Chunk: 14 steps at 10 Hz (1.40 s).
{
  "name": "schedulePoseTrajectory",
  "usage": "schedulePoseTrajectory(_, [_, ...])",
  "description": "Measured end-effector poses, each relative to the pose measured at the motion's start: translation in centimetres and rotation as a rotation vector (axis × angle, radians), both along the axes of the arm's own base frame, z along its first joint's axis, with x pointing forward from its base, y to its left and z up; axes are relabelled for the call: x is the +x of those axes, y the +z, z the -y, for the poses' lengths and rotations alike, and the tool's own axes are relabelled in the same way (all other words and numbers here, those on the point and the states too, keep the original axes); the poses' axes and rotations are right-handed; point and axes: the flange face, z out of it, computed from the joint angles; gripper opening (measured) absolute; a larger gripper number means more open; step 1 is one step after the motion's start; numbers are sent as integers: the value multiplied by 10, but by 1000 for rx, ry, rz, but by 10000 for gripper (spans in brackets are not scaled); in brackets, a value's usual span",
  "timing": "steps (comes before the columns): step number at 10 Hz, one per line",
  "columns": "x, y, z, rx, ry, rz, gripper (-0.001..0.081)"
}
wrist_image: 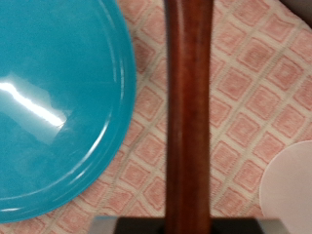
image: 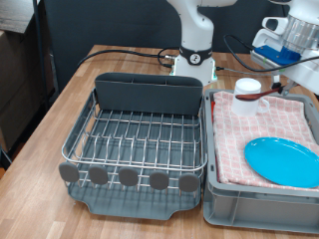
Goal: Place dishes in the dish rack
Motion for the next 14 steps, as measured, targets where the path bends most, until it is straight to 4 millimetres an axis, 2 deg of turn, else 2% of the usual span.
schedulePoseTrajectory(7, [-40,19,83,85,-283,10,85])
schedulePoseTrajectory(8, [-50,21,89,100,-312,40,85])
schedulePoseTrajectory(9, [-50,21,89,96,-304,32,85])
schedulePoseTrajectory(11, [-51,21,94,93,-404,38,85])
schedulePoseTrajectory(14, [-70,33,115,78,-527,37,85])
